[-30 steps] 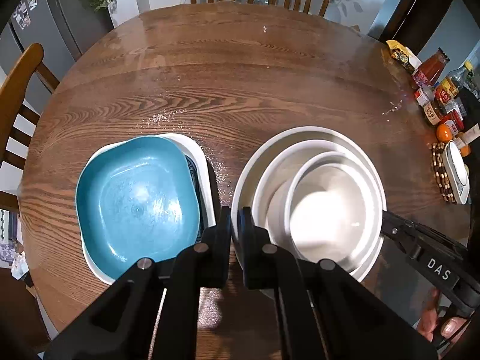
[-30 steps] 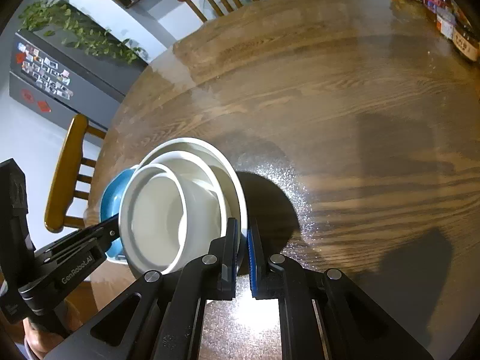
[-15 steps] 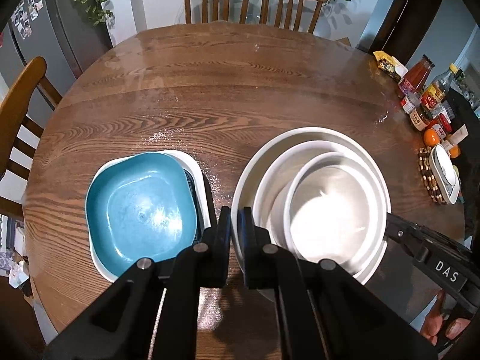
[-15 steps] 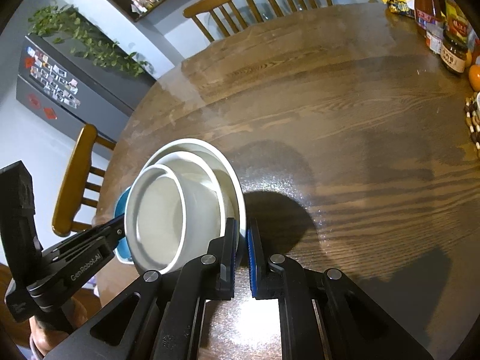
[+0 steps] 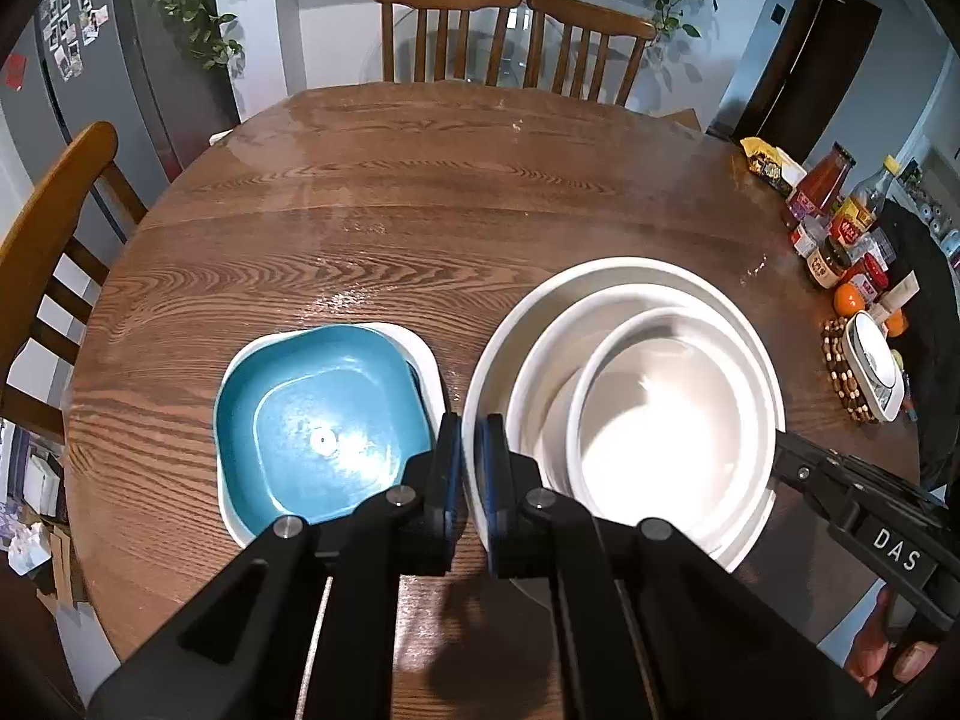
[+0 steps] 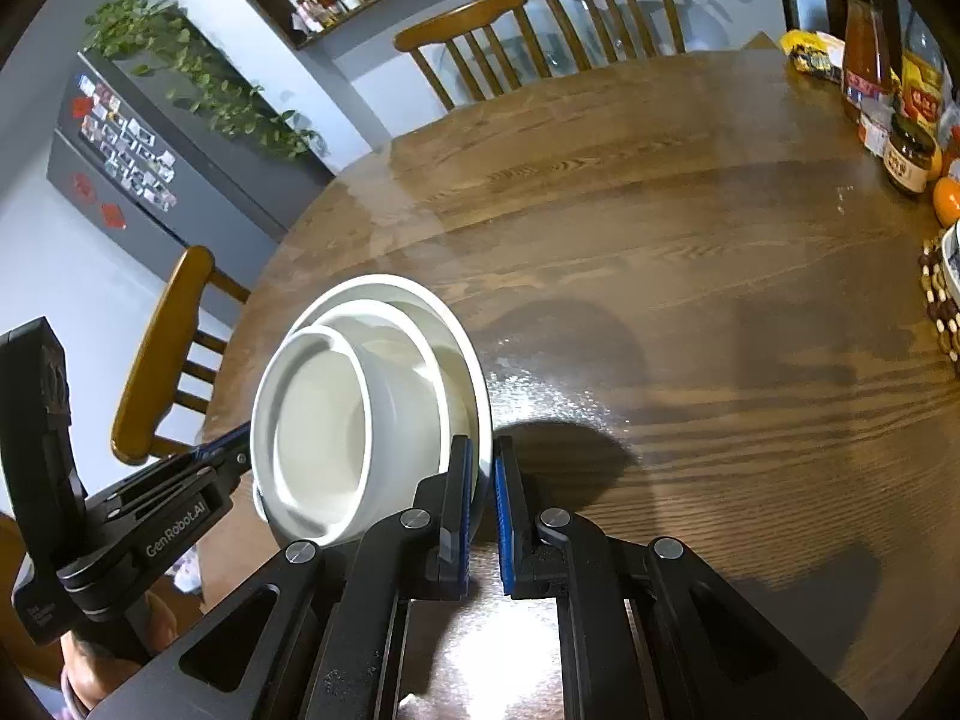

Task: Organize plates and bowls
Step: 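Lift the nested bowls and carry them over the teal plate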

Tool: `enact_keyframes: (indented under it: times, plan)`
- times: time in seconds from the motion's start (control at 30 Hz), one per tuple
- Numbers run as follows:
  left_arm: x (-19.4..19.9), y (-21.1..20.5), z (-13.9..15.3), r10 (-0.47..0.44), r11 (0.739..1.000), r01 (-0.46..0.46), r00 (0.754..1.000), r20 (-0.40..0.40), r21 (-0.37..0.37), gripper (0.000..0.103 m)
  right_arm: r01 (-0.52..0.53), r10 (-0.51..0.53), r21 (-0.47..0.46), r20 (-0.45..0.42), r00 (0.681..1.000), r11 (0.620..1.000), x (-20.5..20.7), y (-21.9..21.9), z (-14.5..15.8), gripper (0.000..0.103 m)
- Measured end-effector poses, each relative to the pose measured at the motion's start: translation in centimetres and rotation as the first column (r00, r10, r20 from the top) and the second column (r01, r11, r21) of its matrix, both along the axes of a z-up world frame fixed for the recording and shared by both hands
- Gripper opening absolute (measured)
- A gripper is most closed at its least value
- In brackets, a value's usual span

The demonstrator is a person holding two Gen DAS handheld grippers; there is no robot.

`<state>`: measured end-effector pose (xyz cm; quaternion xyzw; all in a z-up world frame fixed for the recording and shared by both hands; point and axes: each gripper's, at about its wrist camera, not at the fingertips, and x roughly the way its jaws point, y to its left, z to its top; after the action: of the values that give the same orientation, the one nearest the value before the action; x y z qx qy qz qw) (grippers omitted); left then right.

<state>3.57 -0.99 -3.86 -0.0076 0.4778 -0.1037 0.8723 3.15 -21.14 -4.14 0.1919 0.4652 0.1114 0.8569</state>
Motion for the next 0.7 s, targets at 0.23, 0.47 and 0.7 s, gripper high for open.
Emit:
enact_keyframes:
  times: [0.23, 0.47, 0.7]
  plan:
    - [-0.4, 1.7, 0.7, 0.014, 1.0, -0.014, 1.0, 0.015, -0.003, 0.002, -0.017, 0.017, -0.008, 0.015, 1.0, 1.0, -0.2, 1.6, 0.8, 0.01]
    - [-0.5, 4.1, 1.2, 0.031, 1.0, -0.031, 0.999, 0.023, -0.004, 0.002, -0.039, 0.039, -0.017, 0.023, 0.999, 0.999, -0.2, 3.9, 1.5, 0.01]
    - [0.1, 7.9, 1.0, 0.073, 0.997, -0.073, 0.997, 0.004, -0.006, 0.002, -0.088, 0.089, -0.037, 0.015, 0.996, 0.995, 1.0, 7.4, 1.7, 0.01]
